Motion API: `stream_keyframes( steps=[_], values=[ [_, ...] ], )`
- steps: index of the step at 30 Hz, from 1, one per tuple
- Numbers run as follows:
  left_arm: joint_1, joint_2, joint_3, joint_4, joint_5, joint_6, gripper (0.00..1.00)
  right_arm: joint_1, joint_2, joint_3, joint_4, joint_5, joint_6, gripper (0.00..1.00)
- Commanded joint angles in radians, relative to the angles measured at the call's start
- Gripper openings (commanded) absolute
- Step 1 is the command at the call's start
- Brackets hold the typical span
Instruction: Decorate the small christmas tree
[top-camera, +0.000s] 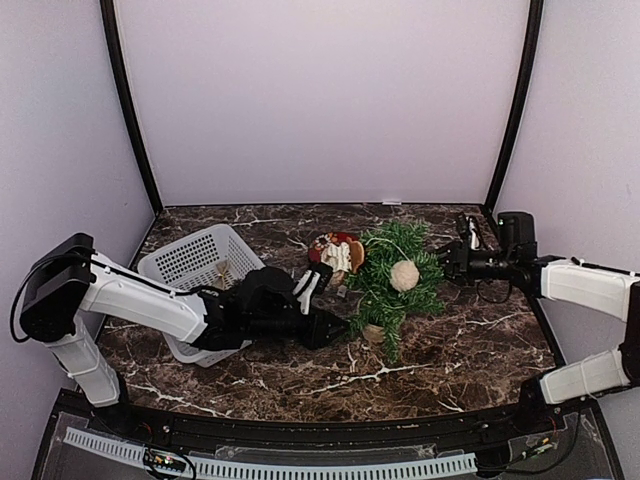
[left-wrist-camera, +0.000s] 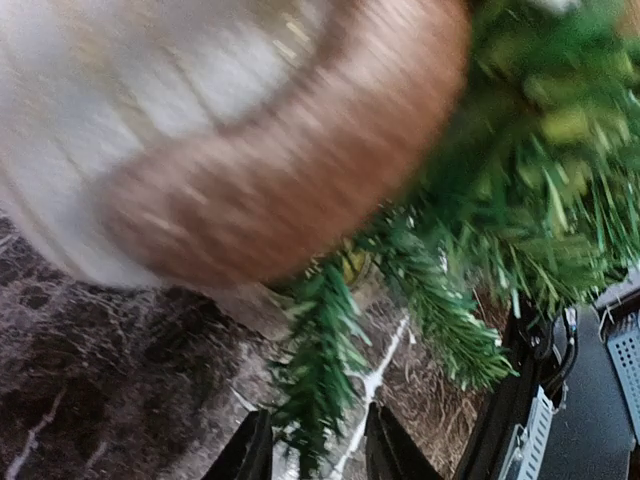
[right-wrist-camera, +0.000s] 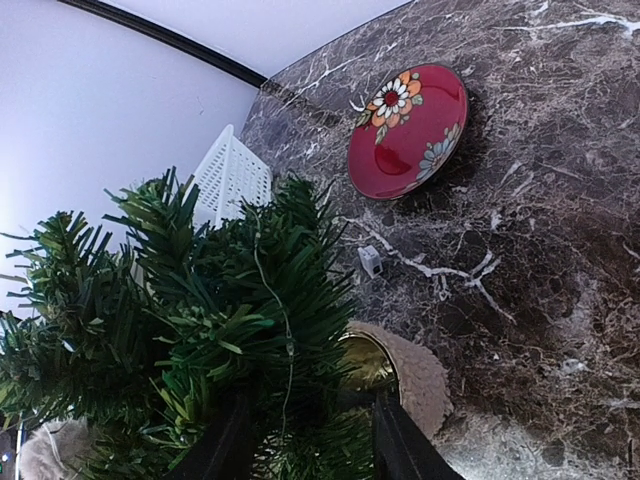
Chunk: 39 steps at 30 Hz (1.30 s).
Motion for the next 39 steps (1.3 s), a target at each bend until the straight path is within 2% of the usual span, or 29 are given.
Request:
stream_keyframes(
  steps=[1, 9, 18, 27, 39],
  values=[
    [-0.048, -0.027, -0.046, 0.023, 0.047, 0.033, 0.35, 0.007, -0.032, -0.025, -0.003, 0.007, 0.009, 0.41],
    [-0.078, 0.044, -0.014, 0.045, 0.036, -0.018, 0.35, 0.008, -0.076, -0.054, -0.030, 0.011, 0.015, 0.39],
    [-0.033, 0.080, 0.072, -0.017, -0.100, -0.038, 0.34, 0.015, -0.137, -0.104, -0.052, 0.014, 0.034, 0.38],
    [0.062, 0.107, 0.110, 0.010, -0.063, -0.014, 0.33, 0.029, -0.222, -0.174, -0.044, 0.018, 0.092, 0.38],
    [0.125, 0.165, 0.174, 0.018, 0.020, 0.032, 0.32, 0.154, -0.332, -0.305, 0.075, 0.090, 0.274, 0.39]
  ],
)
